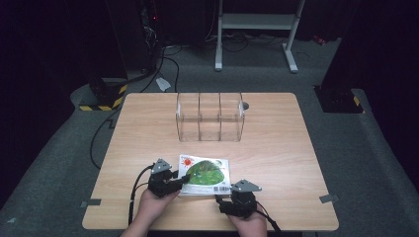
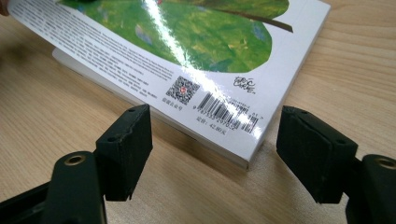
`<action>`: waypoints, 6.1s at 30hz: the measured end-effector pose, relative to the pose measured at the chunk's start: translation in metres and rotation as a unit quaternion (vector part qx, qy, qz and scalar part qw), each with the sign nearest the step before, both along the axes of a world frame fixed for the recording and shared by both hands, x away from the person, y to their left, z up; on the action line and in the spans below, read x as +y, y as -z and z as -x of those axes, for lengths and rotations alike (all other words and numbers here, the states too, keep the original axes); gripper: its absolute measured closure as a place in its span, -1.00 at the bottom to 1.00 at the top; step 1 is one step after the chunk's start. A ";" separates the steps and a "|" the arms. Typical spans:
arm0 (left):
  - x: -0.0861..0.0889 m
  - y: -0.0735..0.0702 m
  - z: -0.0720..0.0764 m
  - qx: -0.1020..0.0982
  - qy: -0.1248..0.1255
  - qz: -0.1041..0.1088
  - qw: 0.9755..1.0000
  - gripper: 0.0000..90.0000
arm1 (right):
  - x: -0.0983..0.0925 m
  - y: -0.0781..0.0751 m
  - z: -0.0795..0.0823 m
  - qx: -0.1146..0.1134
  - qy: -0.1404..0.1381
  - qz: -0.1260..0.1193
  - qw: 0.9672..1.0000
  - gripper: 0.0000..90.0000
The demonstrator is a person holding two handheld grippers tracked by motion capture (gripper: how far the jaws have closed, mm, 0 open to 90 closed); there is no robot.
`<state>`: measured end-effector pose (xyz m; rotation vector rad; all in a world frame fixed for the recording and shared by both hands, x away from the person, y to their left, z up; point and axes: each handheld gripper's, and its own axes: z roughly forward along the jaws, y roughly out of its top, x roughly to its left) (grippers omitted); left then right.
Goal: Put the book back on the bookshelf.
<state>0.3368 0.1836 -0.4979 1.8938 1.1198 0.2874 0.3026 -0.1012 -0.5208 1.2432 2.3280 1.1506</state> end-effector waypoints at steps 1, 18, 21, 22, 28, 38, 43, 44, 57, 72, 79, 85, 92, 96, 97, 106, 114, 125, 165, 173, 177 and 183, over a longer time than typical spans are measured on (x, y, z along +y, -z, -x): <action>-0.001 0.000 0.003 -0.012 0.005 -0.001 1.000 0.38 | -0.001 -0.001 0.001 -0.001 0.003 -0.005 1.000 -0.41; -0.009 -0.009 0.023 -0.110 0.029 -0.021 0.993 0.49 | -0.009 -0.009 -0.003 -0.015 0.011 -0.036 0.999 -0.38; -0.010 -0.011 0.027 -0.128 0.037 -0.027 0.991 0.50 | -0.014 -0.014 -0.009 -0.016 0.018 -0.047 0.999 -0.39; -0.011 -0.011 0.028 -0.132 0.038 -0.026 0.990 0.51 | -0.014 -0.015 -0.010 -0.013 0.019 -0.049 0.999 -0.39; -0.012 -0.013 0.031 -0.150 0.046 -0.033 0.987 0.53 | -0.017 -0.018 -0.020 -0.011 0.015 -0.054 0.998 -0.44; -0.013 -0.015 0.039 -0.185 0.065 -0.038 0.980 0.55 | -0.015 -0.006 -0.047 0.053 0.005 -0.091 0.994 -0.59; -0.014 -0.015 0.044 -0.203 0.072 -0.047 0.975 0.56 | -0.015 -0.004 -0.054 0.060 0.001 -0.106 0.993 -0.66; -0.014 -0.015 0.044 -0.203 0.072 -0.047 0.975 0.56 | -0.015 -0.004 -0.054 0.060 0.001 -0.106 0.993 -0.66; -0.016 -0.011 0.049 -0.205 0.062 -0.058 0.975 0.57 | -0.008 -0.001 -0.060 0.096 -0.020 -0.115 0.988 -0.71; -0.016 -0.008 0.046 -0.173 0.035 -0.039 0.984 0.59 | -0.011 -0.006 -0.056 0.076 -0.008 -0.103 0.992 -0.52; -0.017 -0.005 0.052 -0.169 0.024 -0.025 0.985 0.61 | -0.013 -0.011 -0.050 0.049 0.002 -0.100 0.994 -0.46; -0.013 -0.003 0.054 -0.155 0.017 -0.020 0.988 0.61 | -0.007 -0.013 -0.043 0.023 0.008 -0.092 0.995 -0.42; -0.004 -0.004 0.051 -0.148 0.006 -0.017 0.989 0.61 | -0.003 -0.016 -0.038 0.000 0.005 -0.078 0.997 -0.34; -0.003 -0.004 0.050 -0.145 0.001 -0.017 0.989 0.60 | -0.002 -0.017 -0.036 -0.007 0.004 -0.078 0.997 -0.33; -0.003 -0.004 0.050 -0.145 0.000 -0.016 0.989 0.60 | -0.002 -0.017 -0.035 -0.008 0.005 -0.078 0.997 -0.33; -0.003 -0.002 0.046 -0.139 -0.007 -0.018 0.990 0.59 | -0.001 -0.019 -0.033 -0.023 0.012 -0.077 0.997 -0.31; -0.001 0.001 0.043 -0.132 -0.011 -0.036 0.991 0.57 | -0.001 -0.024 -0.029 -0.051 0.009 -0.072 0.996 -0.26; -0.004 0.007 0.038 -0.128 -0.009 -0.049 0.991 0.53 | -0.003 -0.028 -0.024 -0.069 0.009 -0.068 0.995 -0.23; 0.003 0.015 0.031 -0.115 -0.026 -0.087 0.989 0.14 | -0.011 -0.035 -0.009 -0.101 -0.020 -0.064 0.993 -0.19; 0.012 0.016 0.035 -0.114 -0.037 -0.095 0.988 0.00 | -0.011 -0.041 -0.015 -0.106 -0.033 -0.076 0.991 -0.24; 0.020 0.016 0.036 -0.111 -0.050 -0.097 0.988 -0.05 | -0.010 -0.044 -0.019 -0.108 -0.040 -0.084 0.990 -0.23; 0.032 0.018 0.038 -0.106 -0.066 -0.102 0.987 -0.08 | -0.008 -0.047 -0.023 -0.108 -0.050 -0.092 0.989 -0.22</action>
